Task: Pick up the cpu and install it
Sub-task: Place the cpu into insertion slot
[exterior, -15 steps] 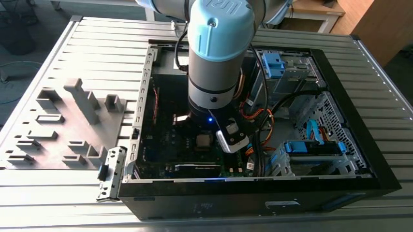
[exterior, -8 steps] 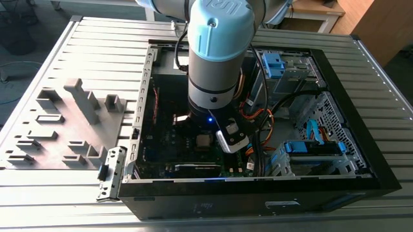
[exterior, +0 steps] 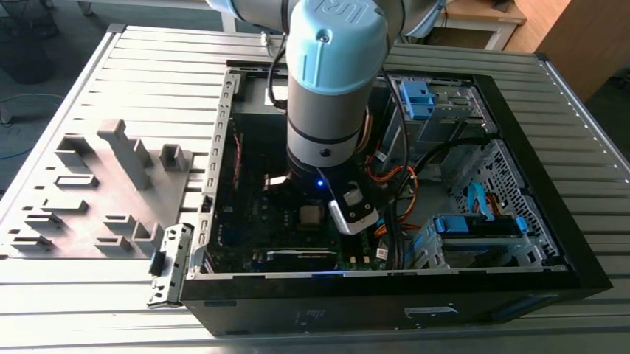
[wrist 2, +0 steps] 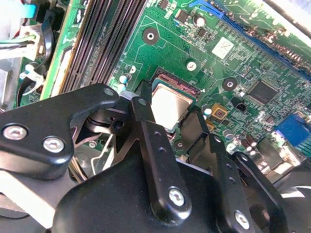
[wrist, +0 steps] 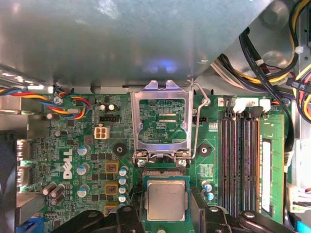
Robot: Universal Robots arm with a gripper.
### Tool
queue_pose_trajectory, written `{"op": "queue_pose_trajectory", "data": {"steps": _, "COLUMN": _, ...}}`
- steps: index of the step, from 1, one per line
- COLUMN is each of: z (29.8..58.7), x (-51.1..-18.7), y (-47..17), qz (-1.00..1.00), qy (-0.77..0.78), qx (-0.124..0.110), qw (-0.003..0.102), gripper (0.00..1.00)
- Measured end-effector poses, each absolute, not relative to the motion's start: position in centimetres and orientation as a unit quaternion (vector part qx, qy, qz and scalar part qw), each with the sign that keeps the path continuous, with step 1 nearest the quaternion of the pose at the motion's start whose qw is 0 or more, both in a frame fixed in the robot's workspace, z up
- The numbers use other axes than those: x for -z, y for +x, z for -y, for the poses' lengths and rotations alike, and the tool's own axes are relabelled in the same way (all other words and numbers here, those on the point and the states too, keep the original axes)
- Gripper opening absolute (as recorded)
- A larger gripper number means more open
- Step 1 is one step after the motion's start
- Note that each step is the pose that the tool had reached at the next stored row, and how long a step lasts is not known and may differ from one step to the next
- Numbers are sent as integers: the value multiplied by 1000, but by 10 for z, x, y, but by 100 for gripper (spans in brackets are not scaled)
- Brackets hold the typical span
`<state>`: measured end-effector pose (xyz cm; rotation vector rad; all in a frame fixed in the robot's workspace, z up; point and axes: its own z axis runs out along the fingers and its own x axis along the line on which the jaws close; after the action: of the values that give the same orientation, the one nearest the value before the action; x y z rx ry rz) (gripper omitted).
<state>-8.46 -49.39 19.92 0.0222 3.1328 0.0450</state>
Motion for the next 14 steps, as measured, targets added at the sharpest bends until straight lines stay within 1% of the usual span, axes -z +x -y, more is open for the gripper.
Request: {"op": "queue_pose_trajectory", "data": {"steps": 14, "z": 494, "x": -191, "y": -88, "qz": -1000, "qy": 17, "qx": -14, "qw": 4, "gripper": 47}}
